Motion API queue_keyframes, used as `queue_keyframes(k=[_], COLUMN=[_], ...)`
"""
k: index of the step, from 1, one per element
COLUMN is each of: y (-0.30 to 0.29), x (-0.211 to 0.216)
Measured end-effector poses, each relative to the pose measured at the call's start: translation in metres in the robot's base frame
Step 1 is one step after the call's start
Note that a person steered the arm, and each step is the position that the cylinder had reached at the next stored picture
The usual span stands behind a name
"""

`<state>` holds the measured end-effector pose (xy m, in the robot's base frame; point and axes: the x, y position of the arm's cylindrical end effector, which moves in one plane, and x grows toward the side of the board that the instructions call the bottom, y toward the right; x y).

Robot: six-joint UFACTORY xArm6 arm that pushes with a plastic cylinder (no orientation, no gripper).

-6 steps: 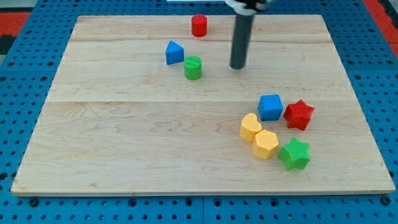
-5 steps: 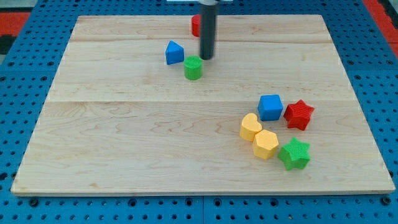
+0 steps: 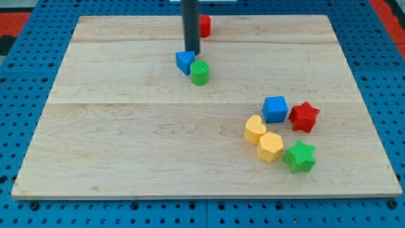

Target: Move the green circle into the blue cube

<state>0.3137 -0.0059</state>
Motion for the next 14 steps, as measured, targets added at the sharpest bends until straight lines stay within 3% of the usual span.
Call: queue_keyframes(k=[1,3,4,5,7,8,10,11,12,14], y=[0.001,-0.073,0.001,0.039,0.032,0.077,0.07,0.074,0.096,0.029], x=[0.039,0.074,0.083,0.086,0.101,0.094,0.063,0.12,0.112,0.054])
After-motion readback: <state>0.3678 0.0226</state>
